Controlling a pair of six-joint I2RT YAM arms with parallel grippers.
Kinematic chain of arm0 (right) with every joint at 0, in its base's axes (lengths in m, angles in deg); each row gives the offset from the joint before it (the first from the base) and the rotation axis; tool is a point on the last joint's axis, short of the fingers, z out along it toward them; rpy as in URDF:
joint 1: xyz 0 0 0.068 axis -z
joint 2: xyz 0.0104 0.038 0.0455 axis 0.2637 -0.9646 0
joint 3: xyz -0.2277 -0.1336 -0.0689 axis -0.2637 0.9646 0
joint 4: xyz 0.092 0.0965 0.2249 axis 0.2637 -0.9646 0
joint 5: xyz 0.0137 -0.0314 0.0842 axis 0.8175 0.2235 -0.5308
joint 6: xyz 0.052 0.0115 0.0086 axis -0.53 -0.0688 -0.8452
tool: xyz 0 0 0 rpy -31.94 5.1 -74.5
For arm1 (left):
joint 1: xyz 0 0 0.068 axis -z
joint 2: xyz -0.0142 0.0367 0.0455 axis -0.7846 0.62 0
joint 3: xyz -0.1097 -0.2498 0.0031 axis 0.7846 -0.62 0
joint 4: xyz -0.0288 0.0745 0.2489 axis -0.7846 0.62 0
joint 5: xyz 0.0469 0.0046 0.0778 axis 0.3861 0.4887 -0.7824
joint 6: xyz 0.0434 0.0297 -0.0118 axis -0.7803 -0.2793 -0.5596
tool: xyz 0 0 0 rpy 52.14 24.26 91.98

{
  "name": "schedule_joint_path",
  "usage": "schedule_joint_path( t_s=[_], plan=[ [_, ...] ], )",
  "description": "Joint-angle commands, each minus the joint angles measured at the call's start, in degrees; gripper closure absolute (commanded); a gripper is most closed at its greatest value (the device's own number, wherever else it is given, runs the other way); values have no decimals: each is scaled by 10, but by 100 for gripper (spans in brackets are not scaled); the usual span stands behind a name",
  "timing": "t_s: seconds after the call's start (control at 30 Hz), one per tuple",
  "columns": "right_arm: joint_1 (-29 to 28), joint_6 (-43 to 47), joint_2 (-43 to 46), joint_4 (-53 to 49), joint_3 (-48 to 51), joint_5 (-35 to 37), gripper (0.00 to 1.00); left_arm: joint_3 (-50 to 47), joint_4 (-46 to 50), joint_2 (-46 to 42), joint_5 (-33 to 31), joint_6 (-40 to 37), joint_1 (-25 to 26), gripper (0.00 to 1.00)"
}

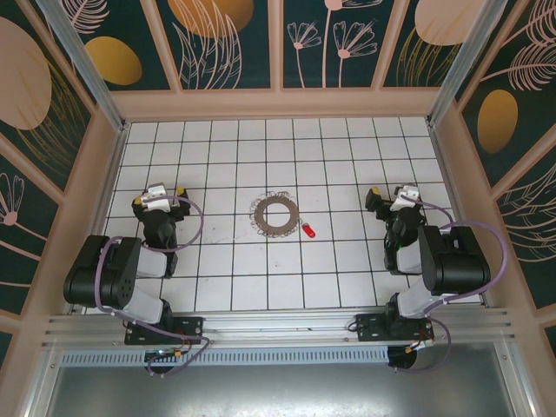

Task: Put the keys on the keyring

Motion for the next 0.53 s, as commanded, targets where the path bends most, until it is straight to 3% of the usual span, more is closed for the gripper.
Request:
schedule_joint_path(
  t_s=[0.0,0.3,0.5],
  plan=[
    [-3,1,0,33,-5,17,1,4,-32,1,22,13,-5,1],
    [-22,22,-3,57,6,27,1,6,-25,1,23,13,-6,1],
    [2,8,-1,17,-13,-22,1,6,-26,1,23,13,-6,1]
  ],
)
